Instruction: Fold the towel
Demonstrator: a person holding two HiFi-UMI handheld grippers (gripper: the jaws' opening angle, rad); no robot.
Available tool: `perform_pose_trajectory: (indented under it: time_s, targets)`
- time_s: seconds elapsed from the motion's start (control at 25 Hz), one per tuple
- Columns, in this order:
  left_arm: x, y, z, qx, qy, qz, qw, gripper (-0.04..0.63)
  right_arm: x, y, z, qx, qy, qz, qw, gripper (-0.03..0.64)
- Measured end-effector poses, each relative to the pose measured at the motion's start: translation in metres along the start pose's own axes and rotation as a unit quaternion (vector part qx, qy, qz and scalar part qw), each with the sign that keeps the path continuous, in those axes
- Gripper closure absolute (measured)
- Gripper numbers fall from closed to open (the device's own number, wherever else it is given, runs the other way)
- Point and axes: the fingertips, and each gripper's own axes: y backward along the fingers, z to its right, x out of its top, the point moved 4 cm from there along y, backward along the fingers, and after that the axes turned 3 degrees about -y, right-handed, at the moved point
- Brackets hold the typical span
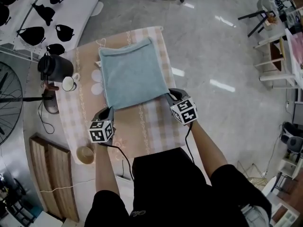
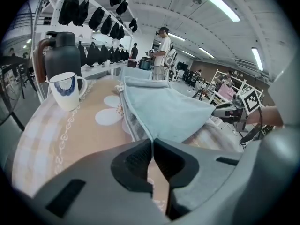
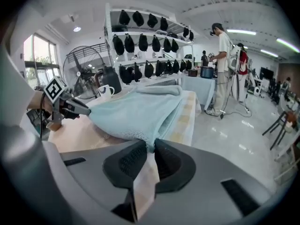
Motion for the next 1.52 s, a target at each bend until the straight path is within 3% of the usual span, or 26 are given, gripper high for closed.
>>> perform_pose_trajectory:
  time_s: [0.12,0.6,1.04,1.28,1.52]
  targets:
    - [-0.010,0.014,0.004,0.003,0.001,0.001,1.0000,0.574,-0.009,0.012,-0.006,0.007,0.039,-0.006,0.999,0.568]
    - [-0.073,0.075,0.046,0.020,0.020,-0.006,0.9996,0.574,-0.073,0.074,-0.047,0.071,0.088,-0.049,0.992,0.568]
    - [-0.132,0.121,0.093,0.019,0.067,-0.017,0.9974,0.574,-0.123,0.129,-0.074,0.107,0.072,-0.053,0.990,0.568]
    - [-0.143,0.142,0.106,0.004,0.054,-0.032,0.9980,0.574,-0.141,0.151,-0.086,0.133,0.062,-0.066,0.987,0.568]
    - [-0.108,0.136,0.091,0.007,0.085,-0.013,0.9963,0.574,-0.108,0.147,-0.077,0.117,0.071,-0.055,0.989,0.568]
